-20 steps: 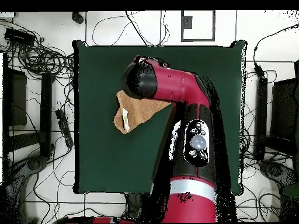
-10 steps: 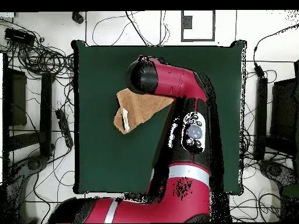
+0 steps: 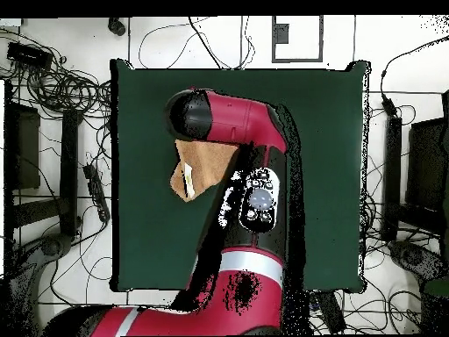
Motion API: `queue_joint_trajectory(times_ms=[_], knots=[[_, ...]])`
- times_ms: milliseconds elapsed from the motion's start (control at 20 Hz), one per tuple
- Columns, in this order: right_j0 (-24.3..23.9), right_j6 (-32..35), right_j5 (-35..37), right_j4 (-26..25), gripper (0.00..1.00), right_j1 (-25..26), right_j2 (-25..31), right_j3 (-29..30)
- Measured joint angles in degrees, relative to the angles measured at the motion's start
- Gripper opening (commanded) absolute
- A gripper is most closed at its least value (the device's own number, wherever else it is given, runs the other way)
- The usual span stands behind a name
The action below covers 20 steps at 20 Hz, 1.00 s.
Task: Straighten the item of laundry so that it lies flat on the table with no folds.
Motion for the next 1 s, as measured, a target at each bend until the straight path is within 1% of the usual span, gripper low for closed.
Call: queue_joint_trajectory(times_ms=[250,500,750,1000], knots=[[2.5,0.0,0.7,2.5,1.00,0.1,-0.6,-0.2],[3.8,0.0,0.6,4.3,1.00,1.1,-1.1,-0.5],[4.4,0.0,-0.6,5.0,1.00,3.2,-1.2,-1.2],[4.3,0.0,-3.2,5.5,1.00,6.4,-1.2,-2.0]])
